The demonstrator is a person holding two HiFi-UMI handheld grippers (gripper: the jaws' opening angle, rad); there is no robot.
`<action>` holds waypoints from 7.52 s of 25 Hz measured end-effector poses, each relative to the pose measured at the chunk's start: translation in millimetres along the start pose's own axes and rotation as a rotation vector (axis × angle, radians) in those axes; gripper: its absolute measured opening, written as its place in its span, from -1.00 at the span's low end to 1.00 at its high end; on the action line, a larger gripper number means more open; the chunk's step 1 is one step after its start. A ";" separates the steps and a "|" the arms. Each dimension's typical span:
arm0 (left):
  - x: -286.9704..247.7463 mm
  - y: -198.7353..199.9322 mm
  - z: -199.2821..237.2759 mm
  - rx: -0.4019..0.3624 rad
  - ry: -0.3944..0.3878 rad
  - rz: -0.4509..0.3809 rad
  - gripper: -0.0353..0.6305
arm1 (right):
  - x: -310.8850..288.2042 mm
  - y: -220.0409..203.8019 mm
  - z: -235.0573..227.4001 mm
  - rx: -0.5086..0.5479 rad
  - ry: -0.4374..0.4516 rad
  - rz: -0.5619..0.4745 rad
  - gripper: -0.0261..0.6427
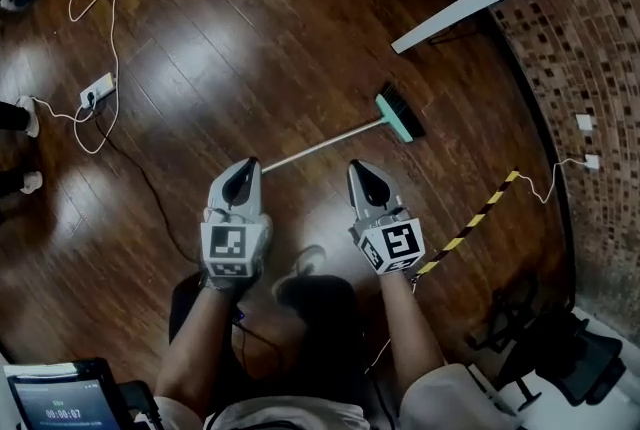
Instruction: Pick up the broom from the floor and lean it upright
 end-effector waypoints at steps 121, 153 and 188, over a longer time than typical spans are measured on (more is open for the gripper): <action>67.1 187.3 -179.0 -0.213 -0.309 -0.108 -0.89 | 261.8 -8.2 -80.7 -0.173 -0.661 0.185 -0.65; -93.5 359.5 -286.6 -0.223 -0.278 -0.184 -0.89 | 254.3 105.7 -297.9 -0.223 -0.675 0.004 -0.65; -258.4 393.3 -241.6 -0.196 -0.249 -0.084 -0.89 | 31.3 116.5 -479.0 -0.108 -0.630 0.205 -0.65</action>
Point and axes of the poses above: the fingertips, and each gripper's own axes: x backward along the fingers, z to its left, y out of its top, the point moved 10 cm from there along x, backward along the fingers, and after that the axes turned 11 degrees about z, right-handed, at the moved point
